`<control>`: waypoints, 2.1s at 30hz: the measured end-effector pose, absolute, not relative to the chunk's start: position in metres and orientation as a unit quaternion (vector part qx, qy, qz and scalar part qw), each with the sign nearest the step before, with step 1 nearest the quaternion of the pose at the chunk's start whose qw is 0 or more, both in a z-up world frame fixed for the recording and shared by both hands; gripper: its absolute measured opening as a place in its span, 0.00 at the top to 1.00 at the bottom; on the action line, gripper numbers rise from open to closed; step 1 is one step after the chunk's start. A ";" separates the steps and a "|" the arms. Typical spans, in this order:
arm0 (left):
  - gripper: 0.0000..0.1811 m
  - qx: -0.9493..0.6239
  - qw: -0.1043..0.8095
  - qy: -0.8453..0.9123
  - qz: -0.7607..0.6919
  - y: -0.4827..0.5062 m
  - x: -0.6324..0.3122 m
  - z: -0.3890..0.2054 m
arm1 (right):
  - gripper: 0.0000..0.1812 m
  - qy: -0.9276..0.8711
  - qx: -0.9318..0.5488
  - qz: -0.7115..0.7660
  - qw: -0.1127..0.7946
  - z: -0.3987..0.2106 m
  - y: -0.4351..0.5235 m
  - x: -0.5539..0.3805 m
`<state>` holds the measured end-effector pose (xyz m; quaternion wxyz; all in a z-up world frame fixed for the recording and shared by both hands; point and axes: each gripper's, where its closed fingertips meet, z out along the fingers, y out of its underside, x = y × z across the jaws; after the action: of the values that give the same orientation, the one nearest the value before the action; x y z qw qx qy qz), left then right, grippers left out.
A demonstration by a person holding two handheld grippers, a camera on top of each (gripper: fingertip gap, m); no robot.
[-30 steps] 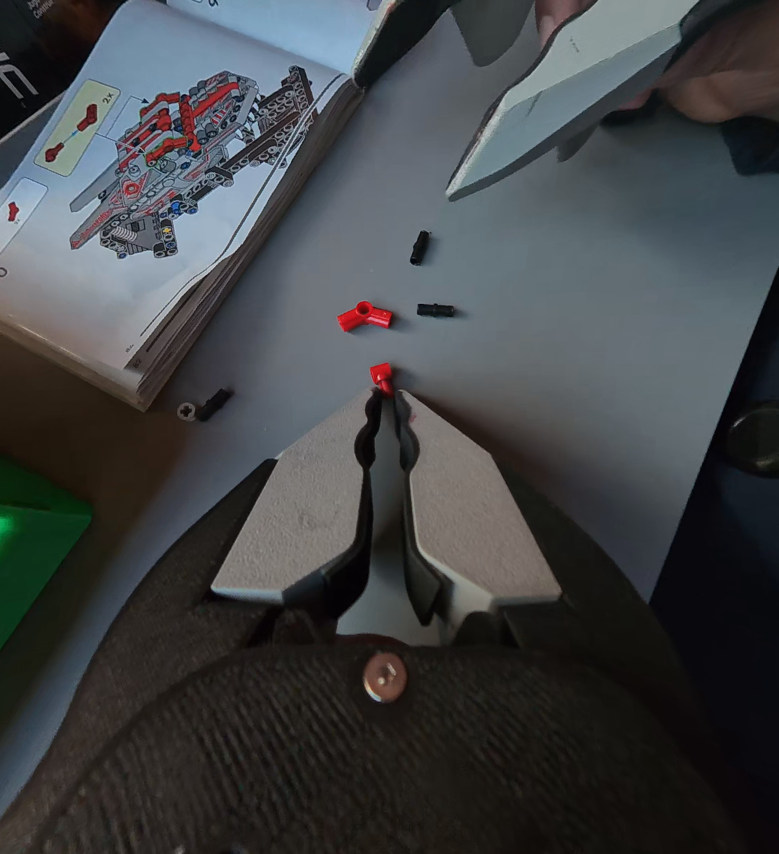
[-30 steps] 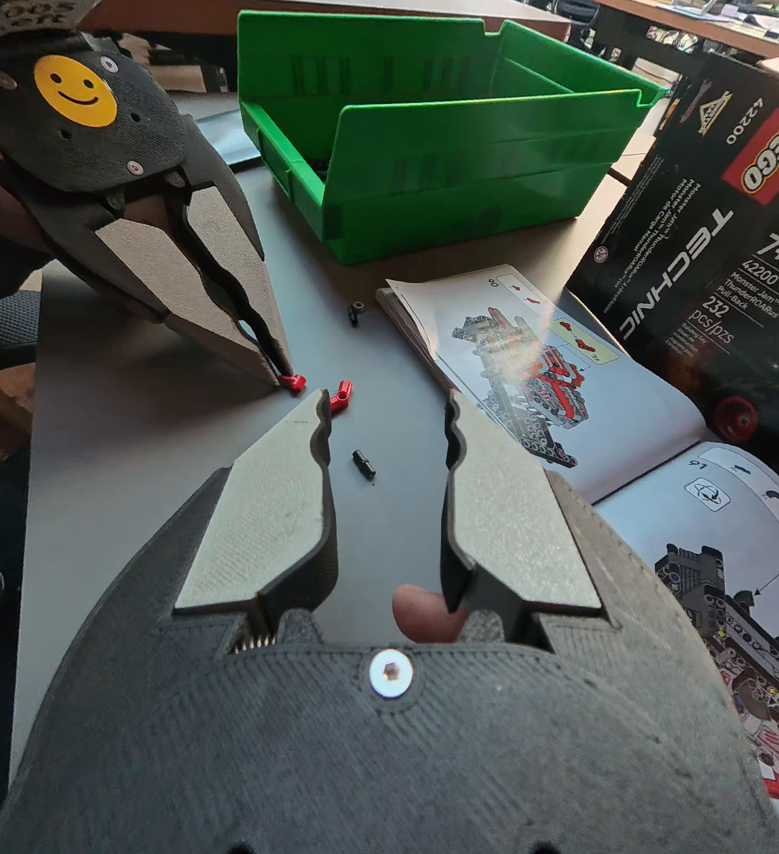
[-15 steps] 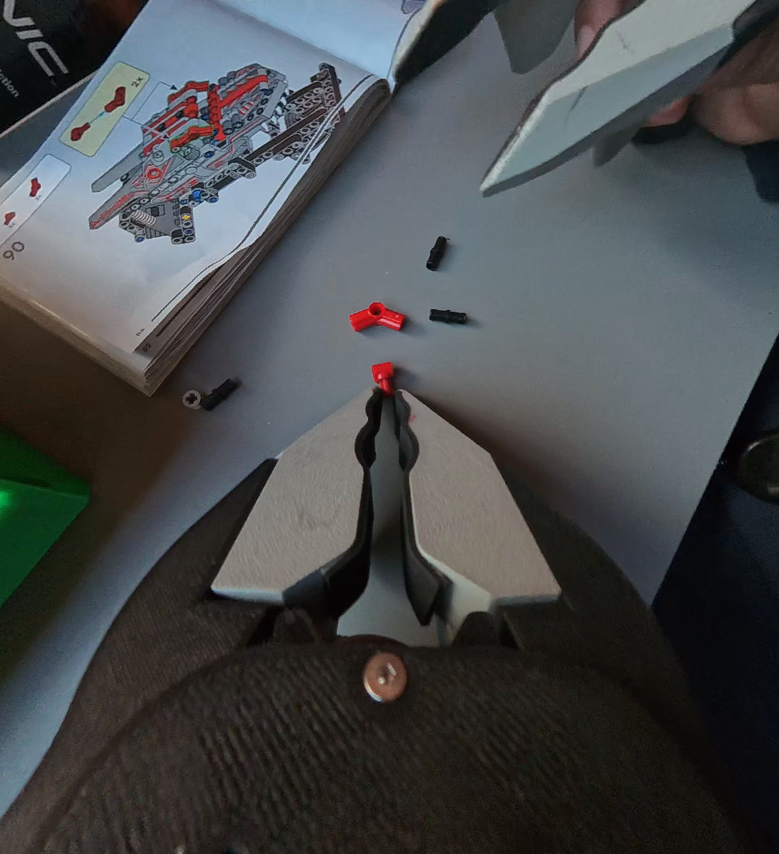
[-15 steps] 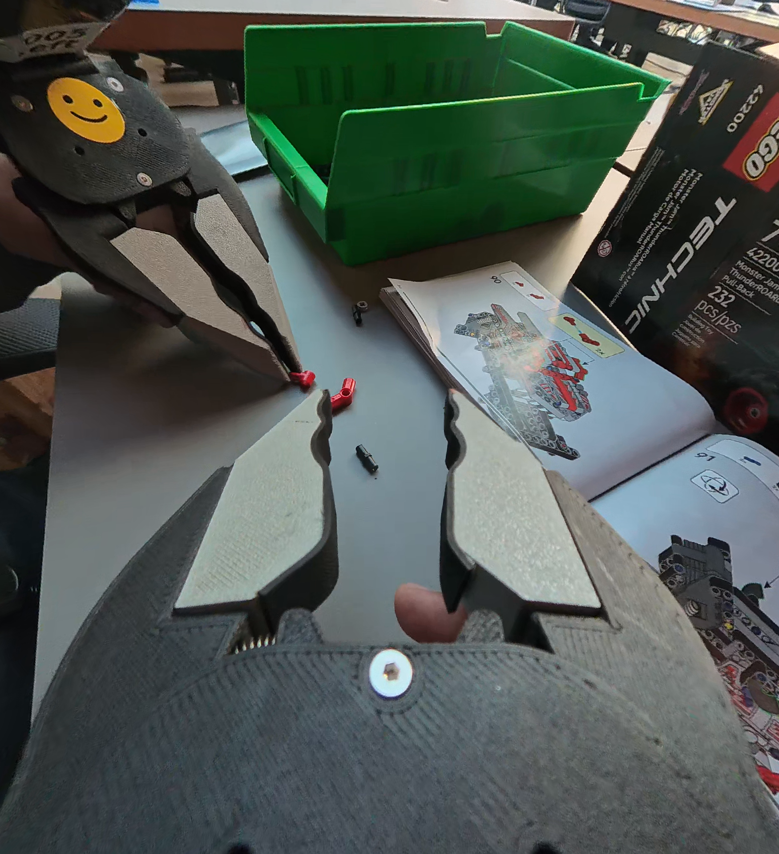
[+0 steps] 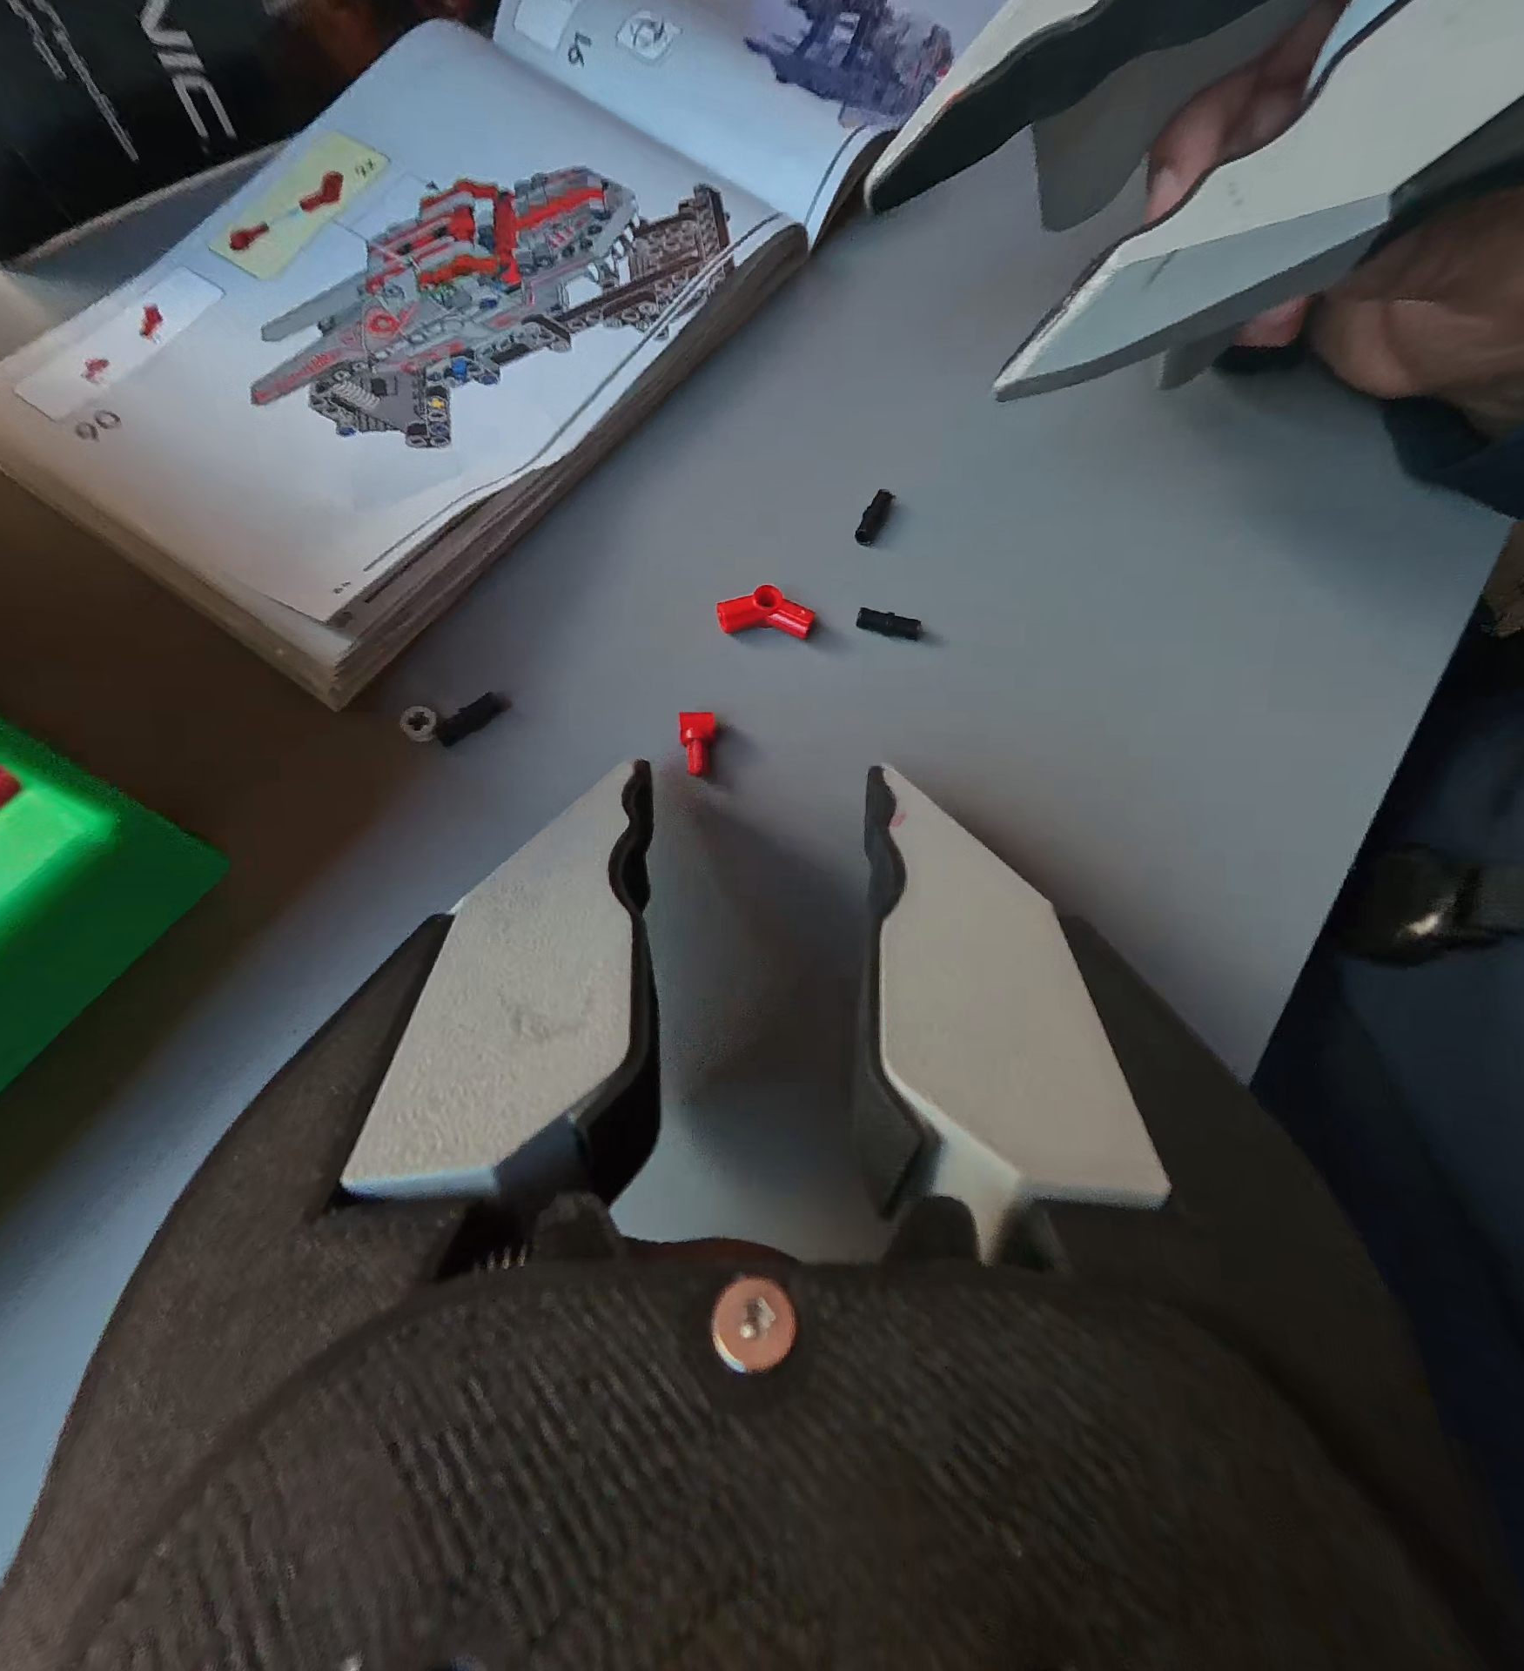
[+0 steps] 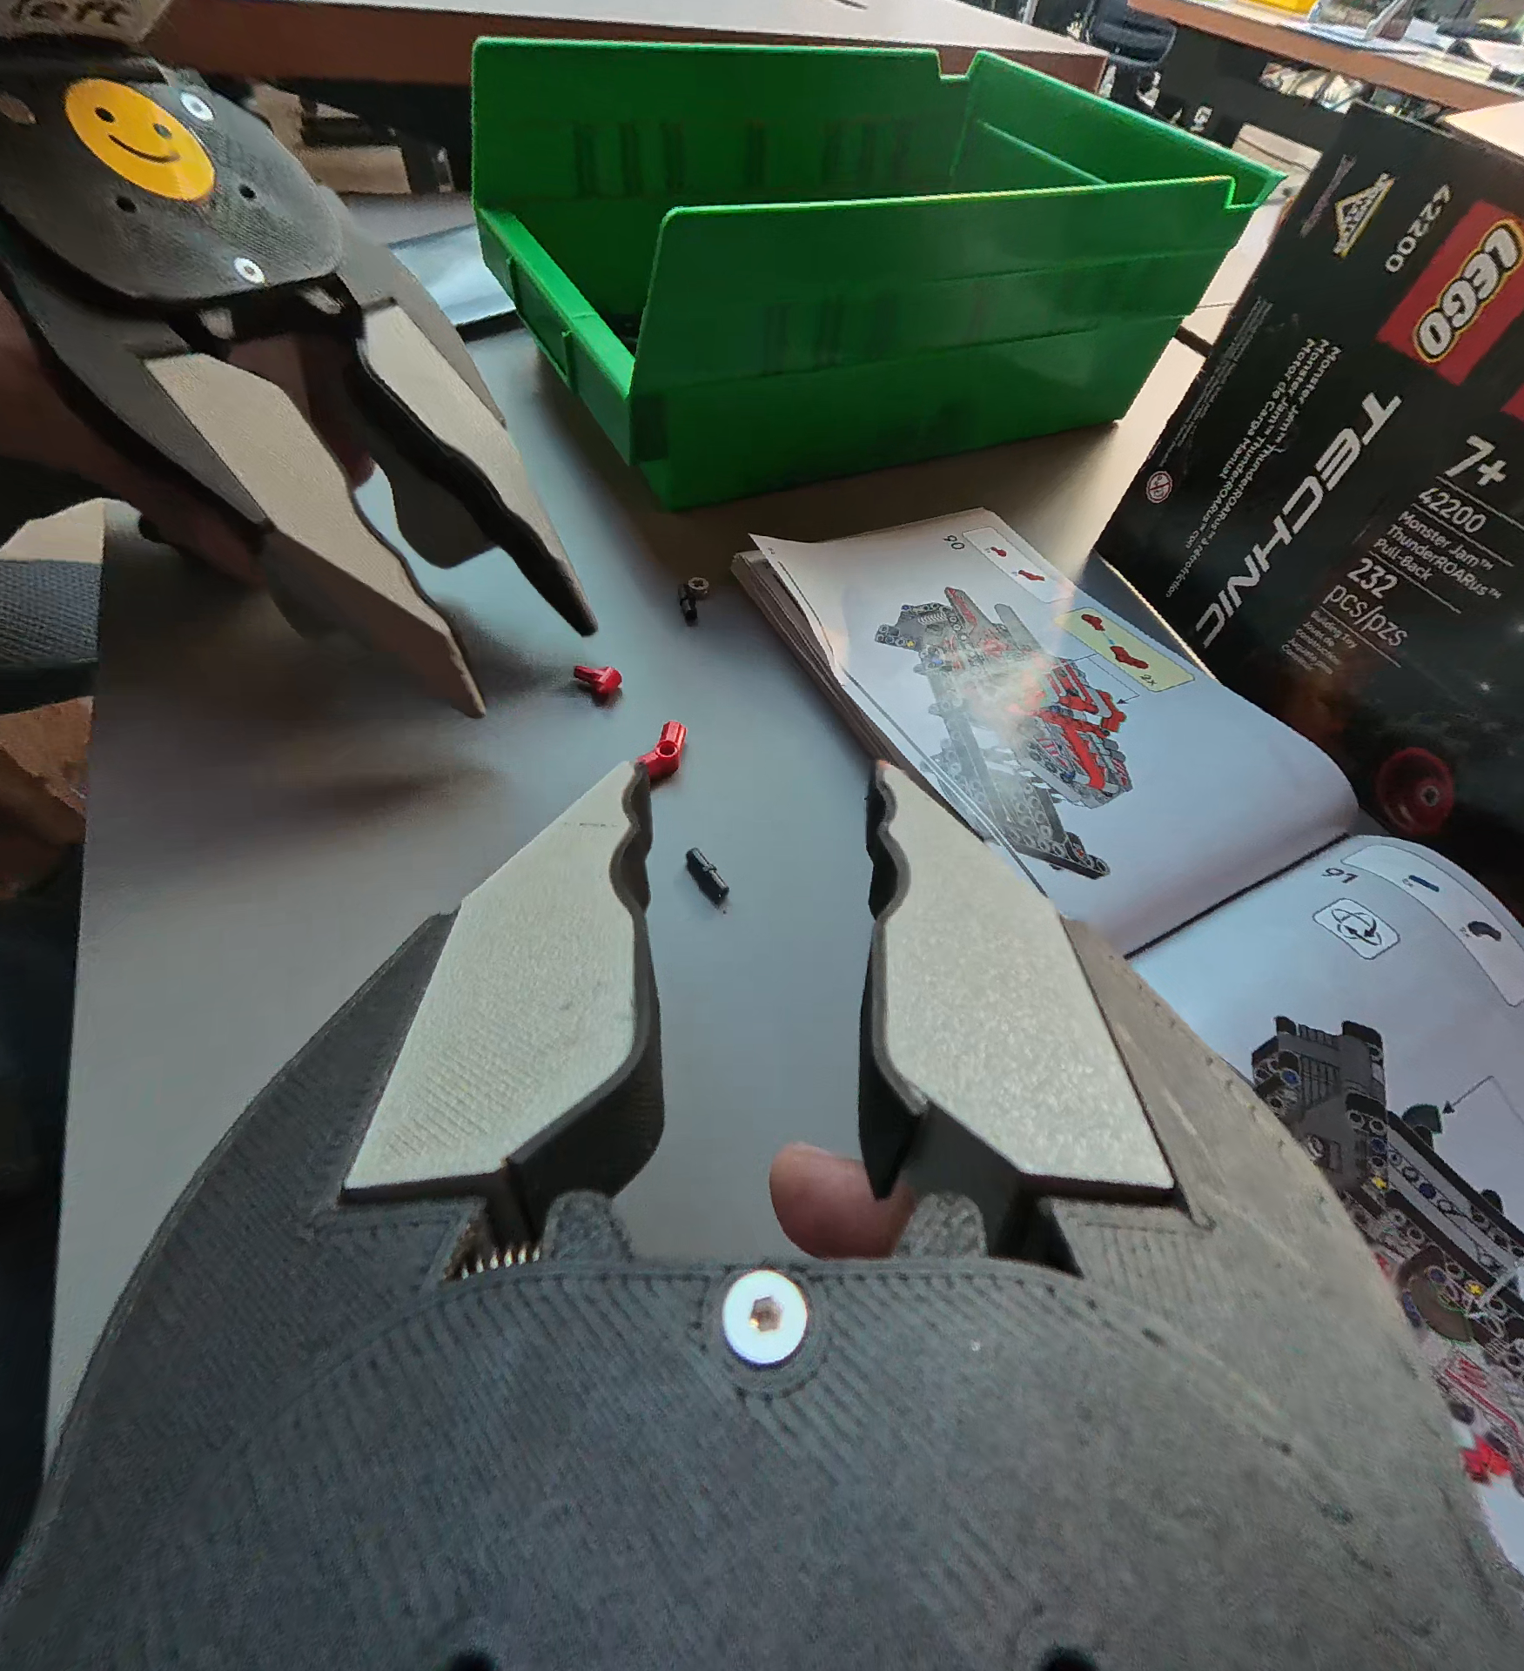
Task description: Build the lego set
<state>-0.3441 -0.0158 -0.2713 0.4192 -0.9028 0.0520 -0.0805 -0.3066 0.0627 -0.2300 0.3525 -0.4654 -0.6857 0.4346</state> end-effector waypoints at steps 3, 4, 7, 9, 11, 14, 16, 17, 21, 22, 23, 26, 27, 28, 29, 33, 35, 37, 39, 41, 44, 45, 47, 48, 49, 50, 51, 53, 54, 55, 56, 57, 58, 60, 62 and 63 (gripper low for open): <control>0.77 -0.885 0.457 0.061 -0.061 -0.022 -0.359 -0.259 | 0.75 -0.681 -0.466 0.437 0.358 -0.228 0.068 -0.303; 0.77 -0.877 0.471 0.065 -0.062 -0.024 -0.361 -0.254 | 0.75 -0.677 -0.466 0.442 0.360 -0.226 0.070 -0.302; 0.80 -0.848 0.520 0.079 -0.068 -0.027 -0.365 -0.237 | 0.76 -0.666 -0.466 0.457 0.362 -0.222 0.073 -0.301; 0.81 -0.834 0.538 0.085 -0.084 -0.029 -0.364 -0.230 | 0.76 -0.660 -0.466 0.460 0.367 -0.220 0.076 -0.303; 0.84 -0.826 0.548 0.094 -0.097 -0.031 -0.361 -0.226 | 0.76 -0.659 -0.464 0.466 0.366 -0.218 0.077 -0.304; 0.84 -0.830 0.537 0.105 -0.106 -0.031 -0.358 -0.229 | 0.77 -0.658 -0.462 0.475 0.357 -0.218 0.077 -0.307; 0.84 -0.841 0.520 0.110 -0.106 -0.028 -0.357 -0.235 | 0.78 -0.659 -0.462 0.480 0.350 -0.218 0.078 -0.310; 0.84 -0.844 0.514 0.113 -0.102 -0.027 -0.357 -0.237 | 0.78 -0.659 -0.462 0.481 0.348 -0.218 0.078 -0.312; 0.86 -0.861 0.489 0.115 -0.081 -0.020 -0.362 -0.247 | 0.78 -0.674 -0.455 0.475 0.335 -0.222 0.073 -0.320; 0.86 -0.867 0.478 0.114 -0.083 -0.019 -0.362 -0.251 | 0.78 -0.680 -0.453 0.470 0.334 -0.224 0.071 -0.320; 0.86 -0.872 0.469 0.116 -0.082 -0.018 -0.361 -0.254 | 0.78 -0.685 -0.450 0.463 0.337 -0.225 0.070 -0.320; 0.87 -0.881 0.452 0.121 -0.073 -0.018 -0.361 -0.260 | 0.78 -0.687 -0.440 0.453 0.358 -0.224 0.069 -0.320; 0.87 -0.882 0.449 0.124 -0.071 -0.018 -0.360 -0.261 | 0.78 -0.686 -0.440 0.453 0.361 -0.223 0.069 -0.319; 0.87 -0.883 0.448 0.126 -0.067 -0.018 -0.360 -0.262 | 0.78 -0.685 -0.441 0.454 0.361 -0.223 0.070 -0.319; 0.88 -0.882 0.450 0.126 -0.063 -0.018 -0.360 -0.262 | 0.78 -0.683 -0.441 0.456 0.360 -0.222 0.070 -0.319; 0.88 -0.875 0.466 0.118 -0.054 -0.017 -0.363 -0.256 | 0.78 -0.678 -0.443 0.465 0.359 -0.220 0.071 -0.319; 0.87 -0.874 0.470 0.113 -0.053 -0.019 -0.365 -0.255 | 0.78 -0.677 -0.442 0.466 0.358 -0.220 0.071 -0.318; 0.86 -0.873 0.472 0.109 -0.048 -0.024 -0.367 -0.254 | 0.78 -0.677 -0.441 0.467 0.360 -0.220 0.071 -0.318; 0.85 -0.869 0.483 0.103 -0.035 -0.032 -0.375 -0.248 | 0.78 -0.675 -0.442 0.467 0.363 -0.219 0.071 -0.317; 0.84 -0.866 0.492 0.091 -0.022 -0.041 -0.388 -0.234 | 0.78 -0.672 -0.443 0.470 0.363 -0.218 0.072 -0.316; 0.83 -0.858 0.508 0.079 0.022 -0.055 -0.418 -0.200 | 0.78 -0.665 -0.445 0.476 0.364 -0.216 0.074 -0.315; 0.83 -0.858 0.507 0.073 0.048 -0.059 -0.433 -0.188 | 0.78 -0.663 -0.446 0.477 0.365 -0.215 0.074 -0.314; 0.84 -0.875 0.472 0.056 0.088 -0.066 -0.470 -0.173 | 0.79 -0.661 -0.446 0.480 0.365 -0.214 0.074 -0.314; 0.84 -0.885 0.451 0.045 0.104 -0.067 -0.489 -0.168 | 0.79 -0.661 -0.446 0.482 0.364 -0.214 0.074 -0.314; 0.84 -0.893 0.433 0.040 0.118 -0.067 -0.507 -0.164 | 0.79 -0.660 -0.446 0.483 0.363 -0.214 0.074 -0.313; 0.85 -0.900 0.415 0.033 0.129 -0.067 -0.524 -0.163 | 0.79 -0.660 -0.446 0.484 0.362 -0.214 0.074 -0.313; 0.85 -0.911 0.391 0.024 0.129 -0.066 -0.538 -0.165 | 0.79 -0.660 -0.447 0.484 0.361 -0.214 0.074 -0.313; 0.85 -0.933 0.340 0.027 0.114 -0.062 -0.553 -0.176 | 0.79 -0.659 -0.448 0.484 0.361 -0.214 0.074 -0.312; 0.86 -0.940 0.322 0.030 0.112 -0.059 -0.559 -0.181 | 0.79 -0.658 -0.448 0.484 0.362 -0.214 0.075 -0.312; 0.87 -0.946 0.303 0.030 0.108 -0.055 -0.564 -0.188 | 0.79 -0.658 -0.448 0.485 0.362 -0.214 0.075 -0.312; 0.87 -0.951 0.289 0.028 0.105 -0.052 -0.569 -0.193 | 0.79 -0.658 -0.448 0.485 0.362 -0.214 0.075 -0.312; 0.87 -0.954 0.282 0.028 0.100 -0.048 -0.572 -0.197 | 0.79 -0.658 -0.449 0.485 0.361 -0.214 0.075 -0.312; 0.87 -0.957 0.276 0.032 0.088 -0.046 -0.571 -0.201 | 0.79 -0.658 -0.448 0.485 0.361 -0.214 0.075 -0.312; 0.88 -0.958 0.276 0.064 0.031 -0.040 -0.554 -0.207 | 0.79 -0.658 -0.449 0.485 0.361 -0.214 0.075 -0.312; 0.88 -0.963 0.261 0.073 0.001 -0.037 -0.547 -0.216 | 0.79 -0.660 -0.450 0.483 0.357 -0.215 0.074 -0.312; 0.88 -0.967 0.245 0.074 0.011 -0.035 -0.551 -0.223 | 0.79 -0.662 -0.451 0.483 0.355 -0.216 0.074 -0.313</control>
<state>-0.5514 -0.0351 -0.2230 0.2453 -0.9666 0.0739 0.0106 -0.3128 0.0742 -0.2160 0.3549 -0.4509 -0.6617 0.4826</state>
